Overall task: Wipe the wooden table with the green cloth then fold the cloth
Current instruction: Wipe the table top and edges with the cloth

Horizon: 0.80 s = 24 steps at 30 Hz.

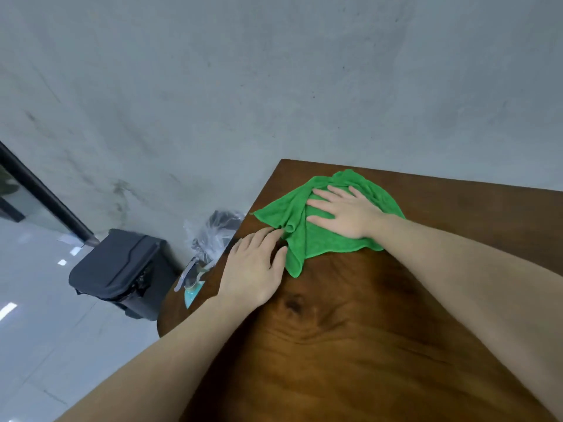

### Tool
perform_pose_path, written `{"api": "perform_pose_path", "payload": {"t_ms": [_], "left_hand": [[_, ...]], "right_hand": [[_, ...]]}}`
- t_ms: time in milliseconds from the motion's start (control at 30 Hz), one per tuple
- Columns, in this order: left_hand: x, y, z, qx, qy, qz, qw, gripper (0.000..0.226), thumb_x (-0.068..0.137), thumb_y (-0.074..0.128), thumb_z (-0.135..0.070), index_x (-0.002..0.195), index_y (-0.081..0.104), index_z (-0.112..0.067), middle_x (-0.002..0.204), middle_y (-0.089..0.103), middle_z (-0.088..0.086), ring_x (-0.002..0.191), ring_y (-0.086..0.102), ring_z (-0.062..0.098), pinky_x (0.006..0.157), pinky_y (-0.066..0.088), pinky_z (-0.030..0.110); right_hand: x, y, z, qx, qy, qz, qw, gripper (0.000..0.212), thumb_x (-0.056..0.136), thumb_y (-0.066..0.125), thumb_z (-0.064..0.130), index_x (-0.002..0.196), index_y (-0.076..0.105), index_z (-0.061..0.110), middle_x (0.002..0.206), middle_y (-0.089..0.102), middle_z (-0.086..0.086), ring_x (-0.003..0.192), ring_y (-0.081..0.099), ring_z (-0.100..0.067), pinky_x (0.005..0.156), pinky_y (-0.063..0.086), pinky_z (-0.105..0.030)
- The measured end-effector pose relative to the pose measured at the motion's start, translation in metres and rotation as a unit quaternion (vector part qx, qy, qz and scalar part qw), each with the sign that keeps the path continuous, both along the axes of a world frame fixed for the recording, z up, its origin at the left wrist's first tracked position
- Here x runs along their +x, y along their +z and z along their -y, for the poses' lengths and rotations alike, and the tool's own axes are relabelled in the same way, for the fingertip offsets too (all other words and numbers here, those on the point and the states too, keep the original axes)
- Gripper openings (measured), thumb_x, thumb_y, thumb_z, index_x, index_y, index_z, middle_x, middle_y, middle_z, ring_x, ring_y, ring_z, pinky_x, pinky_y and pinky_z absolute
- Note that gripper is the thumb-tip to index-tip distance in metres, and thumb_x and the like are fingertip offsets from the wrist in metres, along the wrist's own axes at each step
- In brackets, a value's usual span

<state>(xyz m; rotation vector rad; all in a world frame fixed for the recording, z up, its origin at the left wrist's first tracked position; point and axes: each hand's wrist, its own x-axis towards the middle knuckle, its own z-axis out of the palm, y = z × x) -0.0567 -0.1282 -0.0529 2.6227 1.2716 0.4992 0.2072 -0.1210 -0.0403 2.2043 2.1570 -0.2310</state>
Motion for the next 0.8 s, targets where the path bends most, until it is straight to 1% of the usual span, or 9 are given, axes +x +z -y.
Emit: {"api": "perform_pose_path", "payload": {"t_ms": [100, 267, 400, 500, 567, 600, 667, 733, 800], "left_hand": [[0.015, -0.002, -0.007, 0.008, 0.020, -0.025, 0.999, 0.044, 0.101, 0.028, -0.050, 0.137, 0.048, -0.038, 0.146, 0.044, -0.015, 0.138, 0.032, 0.011, 0.118, 0.020, 0.039], [0.015, -0.002, -0.007, -0.002, 0.028, -0.050, 0.998, 0.049, 0.098, 0.022, -0.055, 0.141, 0.043, -0.042, 0.151, 0.037, -0.017, 0.142, 0.024, 0.009, 0.120, 0.014, 0.038], [0.021, 0.001, -0.005, -0.012, 0.037, -0.075, 0.996, 0.047, 0.100, 0.023, -0.055, 0.143, 0.038, -0.043, 0.154, 0.033, -0.017, 0.145, 0.020, 0.010, 0.120, 0.008, 0.038], [0.022, 0.002, -0.005, -0.004, 0.035, -0.073, 0.997, 0.047, 0.099, 0.024, -0.056, 0.142, 0.039, -0.042, 0.153, 0.034, -0.016, 0.144, 0.023, 0.011, 0.120, 0.010, 0.039], [0.022, 0.000, -0.005, 0.005, 0.032, -0.074, 0.997, 0.046, 0.099, 0.026, -0.055, 0.141, 0.040, -0.041, 0.152, 0.035, -0.016, 0.142, 0.024, 0.011, 0.119, 0.011, 0.038], [0.022, -0.001, -0.005, 0.005, 0.031, -0.074, 0.997, 0.046, 0.099, 0.026, -0.055, 0.141, 0.040, -0.041, 0.152, 0.036, -0.016, 0.142, 0.025, 0.012, 0.119, 0.012, 0.039], [0.021, -0.001, -0.006, 0.004, 0.033, -0.073, 0.997, 0.046, 0.099, 0.025, -0.056, 0.140, 0.040, -0.042, 0.152, 0.035, -0.016, 0.142, 0.025, 0.012, 0.119, 0.014, 0.041], [0.020, -0.001, -0.009, 0.002, 0.034, -0.072, 0.997, 0.046, 0.099, 0.025, -0.056, 0.140, 0.040, -0.043, 0.151, 0.036, -0.016, 0.141, 0.026, 0.013, 0.119, 0.015, 0.043], [0.020, -0.003, -0.011, 0.002, 0.033, -0.074, 0.997, 0.046, 0.099, 0.026, -0.056, 0.140, 0.040, -0.042, 0.151, 0.037, -0.015, 0.141, 0.027, 0.014, 0.118, 0.015, 0.044]], "right_hand": [[0.035, 0.000, -0.038, -0.002, -0.009, -0.005, 1.000, 0.073, 0.090, 0.009, 0.081, 0.156, 0.014, 0.049, 0.167, 0.000, 0.019, 0.155, -0.001, -0.012, 0.124, -0.004, -0.052], [0.075, 0.000, -0.053, 0.002, -0.026, -0.020, 0.999, 0.069, 0.093, 0.012, 0.078, 0.156, 0.013, 0.050, 0.168, 0.002, 0.016, 0.155, 0.002, -0.013, 0.124, -0.001, -0.046], [0.110, -0.006, -0.019, 0.026, -0.111, -0.017, 0.993, 0.067, 0.094, 0.014, 0.076, 0.156, 0.014, 0.049, 0.168, 0.009, 0.012, 0.154, 0.009, -0.019, 0.124, 0.006, -0.046], [0.123, -0.009, 0.003, 0.041, -0.192, 0.004, 0.981, 0.066, 0.096, 0.014, 0.071, 0.157, 0.017, 0.046, 0.168, 0.014, 0.006, 0.153, 0.013, -0.025, 0.123, 0.010, -0.047], [0.115, -0.009, -0.002, 0.045, -0.219, 0.030, 0.974, 0.066, 0.096, 0.015, 0.068, 0.157, 0.020, 0.043, 0.168, 0.017, 0.002, 0.151, 0.016, -0.029, 0.121, 0.012, -0.049], [0.107, -0.009, -0.007, 0.049, -0.216, 0.038, 0.974, 0.066, 0.096, 0.015, 0.066, 0.156, 0.021, 0.041, 0.167, 0.018, 0.000, 0.150, 0.017, -0.031, 0.119, 0.013, -0.051], [0.095, -0.007, -0.021, 0.059, -0.169, 0.043, 0.983, 0.064, 0.097, 0.017, 0.063, 0.156, 0.023, 0.038, 0.167, 0.019, 0.002, 0.149, 0.018, -0.030, 0.118, 0.014, -0.051], [0.091, -0.004, -0.030, 0.046, -0.107, 0.030, 0.993, 0.061, 0.099, 0.017, 0.063, 0.156, 0.021, 0.041, 0.168, 0.014, 0.009, 0.152, 0.014, -0.023, 0.120, 0.010, -0.048], [0.099, -0.001, -0.029, 0.017, -0.081, 0.009, 0.996, 0.061, 0.099, 0.017, 0.067, 0.157, 0.016, 0.045, 0.168, 0.009, 0.014, 0.154, 0.010, -0.017, 0.122, 0.005, -0.045]]}}
